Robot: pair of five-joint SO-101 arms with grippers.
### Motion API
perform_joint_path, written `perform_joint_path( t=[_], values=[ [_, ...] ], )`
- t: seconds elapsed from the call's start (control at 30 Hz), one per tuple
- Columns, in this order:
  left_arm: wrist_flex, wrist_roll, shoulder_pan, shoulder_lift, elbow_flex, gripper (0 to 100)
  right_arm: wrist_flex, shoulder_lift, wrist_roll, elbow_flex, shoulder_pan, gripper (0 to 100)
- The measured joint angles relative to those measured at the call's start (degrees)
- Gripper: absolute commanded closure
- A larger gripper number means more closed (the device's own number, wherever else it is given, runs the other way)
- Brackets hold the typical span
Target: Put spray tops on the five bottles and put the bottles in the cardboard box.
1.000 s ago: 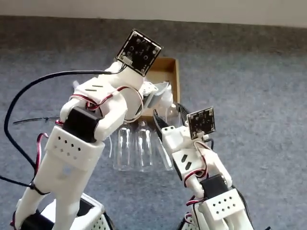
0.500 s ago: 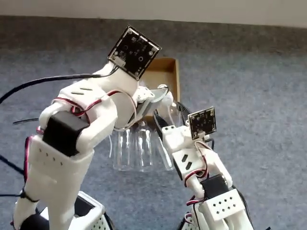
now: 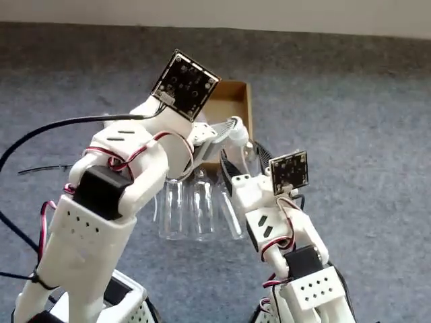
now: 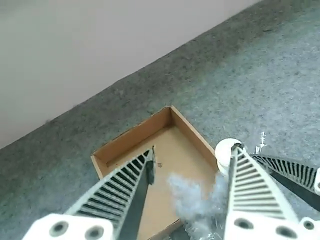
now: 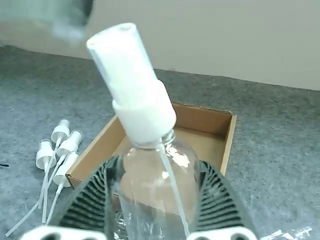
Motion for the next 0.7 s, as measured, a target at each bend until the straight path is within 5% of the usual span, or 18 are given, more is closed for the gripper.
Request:
perform_joint_path(
  t=[0.7],
  values=[
    [-4.0,0.4,3.1,5.8,0.1,78,5.2,-11.3,2.5,0.9,-1.8,99.4]
  ],
)
